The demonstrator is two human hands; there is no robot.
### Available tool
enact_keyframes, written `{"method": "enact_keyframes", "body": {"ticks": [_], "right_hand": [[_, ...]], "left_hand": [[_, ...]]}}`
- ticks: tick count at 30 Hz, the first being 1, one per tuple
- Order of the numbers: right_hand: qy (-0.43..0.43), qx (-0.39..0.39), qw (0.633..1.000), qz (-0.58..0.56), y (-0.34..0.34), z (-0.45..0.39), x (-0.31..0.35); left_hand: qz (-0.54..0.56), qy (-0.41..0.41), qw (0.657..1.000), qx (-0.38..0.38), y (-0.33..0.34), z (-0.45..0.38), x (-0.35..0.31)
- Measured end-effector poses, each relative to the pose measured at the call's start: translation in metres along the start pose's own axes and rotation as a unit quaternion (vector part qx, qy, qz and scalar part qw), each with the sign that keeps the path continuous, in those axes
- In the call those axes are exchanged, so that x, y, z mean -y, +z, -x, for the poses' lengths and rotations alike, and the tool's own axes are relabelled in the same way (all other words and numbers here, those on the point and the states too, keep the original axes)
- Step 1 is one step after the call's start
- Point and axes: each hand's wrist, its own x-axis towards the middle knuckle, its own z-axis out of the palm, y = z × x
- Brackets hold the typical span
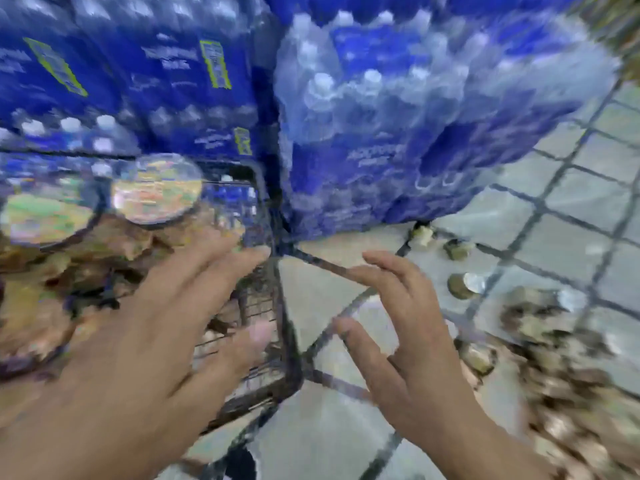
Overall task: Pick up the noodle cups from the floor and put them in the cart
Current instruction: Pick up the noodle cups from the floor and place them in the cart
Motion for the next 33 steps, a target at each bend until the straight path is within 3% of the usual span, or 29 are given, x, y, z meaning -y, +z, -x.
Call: {"method": "enact_keyframes", "body": {"ticks": [2, 5, 12, 16, 24, 28, 33], "right_hand": [[0.068, -0.031, 0.997, 0.022, -0.043, 0.034, -0.063], [0.160, -0.044, 0.984, 0.060, -0.102, 0.096, -0.157], [0.333, -0.010, 0.938, 0.102, -0.229, 0.242, -0.331], [0.408, -0.001, 0.906, 0.110, -0.273, 0.297, -0.410], [0.543, 0.021, 0.836, 0.076, -0.278, 0.299, -0.568], [0.601, 0.043, 0.796, 0.064, -0.263, 0.267, -0.667], [0.658, 0.065, 0.747, 0.069, -0.231, 0.214, -0.797]], "left_hand": [[0.008, 0.061, 0.998, 0.012, 0.046, -0.031, -0.046], [-0.032, 0.116, 0.988, 0.097, 0.134, -0.071, -0.137], [-0.071, 0.129, 0.964, 0.219, 0.352, -0.125, -0.287], [-0.083, 0.109, 0.951, 0.277, 0.438, -0.145, -0.337], [-0.118, 0.033, 0.937, 0.328, 0.550, -0.253, -0.331], [-0.118, -0.024, 0.931, 0.344, 0.617, -0.339, -0.301], [-0.139, -0.033, 0.927, 0.348, 0.702, -0.475, -0.265]]}}
